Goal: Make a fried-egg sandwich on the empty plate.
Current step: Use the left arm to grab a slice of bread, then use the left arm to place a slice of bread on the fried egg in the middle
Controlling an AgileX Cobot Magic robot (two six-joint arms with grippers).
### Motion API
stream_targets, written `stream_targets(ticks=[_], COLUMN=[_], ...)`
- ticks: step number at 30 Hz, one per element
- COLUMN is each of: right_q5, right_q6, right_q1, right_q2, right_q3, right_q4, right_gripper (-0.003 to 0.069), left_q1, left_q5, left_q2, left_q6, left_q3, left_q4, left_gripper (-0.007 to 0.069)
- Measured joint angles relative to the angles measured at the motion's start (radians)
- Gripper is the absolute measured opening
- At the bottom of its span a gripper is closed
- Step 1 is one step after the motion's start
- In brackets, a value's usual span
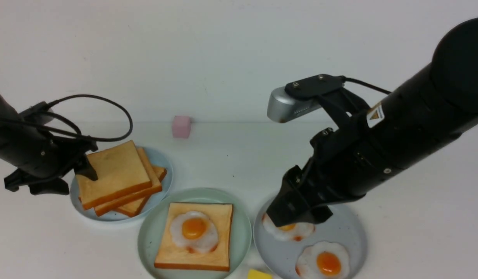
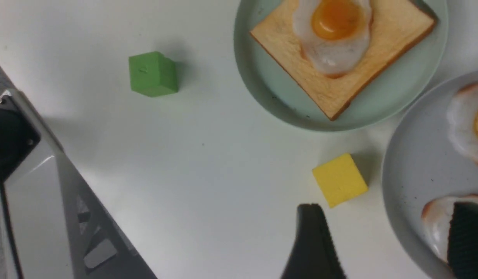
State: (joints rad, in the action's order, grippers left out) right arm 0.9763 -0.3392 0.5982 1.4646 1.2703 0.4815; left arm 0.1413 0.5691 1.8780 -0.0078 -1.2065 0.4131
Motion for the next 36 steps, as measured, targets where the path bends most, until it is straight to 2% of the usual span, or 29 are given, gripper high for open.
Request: stream_targets(ticks=[4, 10, 12, 16, 19, 23, 26, 28, 32, 36], right_q5=[0.001, 0.025, 0.033, 0.039, 0.039, 0.041, 0.043, 0.043, 0.045, 0.044], right_q6=[-0.002, -0.003, -0.003, -0.003, -0.003, -0.003, -0.003, -0.003, -0.003, -0.003], right_q1=[0.000, 0.000, 0.000, 0.000, 0.000, 0.000, 0.000, 0.000, 0.000, 0.000], right_q2=[0.000, 0.000, 0.000, -0.006, -0.029, -0.057, -0.075, -0.079, -0.079, -0.079], right_q3=[0.000, 0.000, 0.000, 0.000, -0.001, -0.001, -0.001, -0.001, -0.001, -0.001], right_q4=[0.011, 0.024, 0.024, 0.024, 0.023, 0.013, 0.005, 0.003, 0.002, 0.001], right_gripper=[0.0465, 0.0465, 0.0465, 0.0465, 0.0465, 0.0465, 0.0465, 0.0465, 0.0465, 0.0465], left_q1=[0.000, 0.002, 0.003, 0.003, 0.000, -0.040, -0.134, -0.186, -0.257, -0.274], left_q5=[-0.029, -0.035, -0.029, 0.007, 0.070, 0.104, 0.098, 0.082, 0.013, -0.044], left_q2=[0.003, 0.003, -0.001, -0.046, -0.138, -0.269, -0.354, -0.367, -0.342, -0.277], left_q6=[0.031, 0.048, 0.056, 0.095, 0.186, 0.359, 0.520, 0.582, 0.636, 0.645], left_q3=[-0.001, -0.003, -0.004, -0.004, 0.002, 0.066, 0.186, 0.249, 0.328, 0.332], left_q4=[0.031, 0.035, 0.035, 0.035, 0.061, 0.197, 0.362, 0.418, 0.457, 0.494], left_gripper=[0.0347, 0.0058, 0.0010, 0.0006, 0.0006, 0.0006, 0.0006, 0.0006, 0.0006, 0.0006])
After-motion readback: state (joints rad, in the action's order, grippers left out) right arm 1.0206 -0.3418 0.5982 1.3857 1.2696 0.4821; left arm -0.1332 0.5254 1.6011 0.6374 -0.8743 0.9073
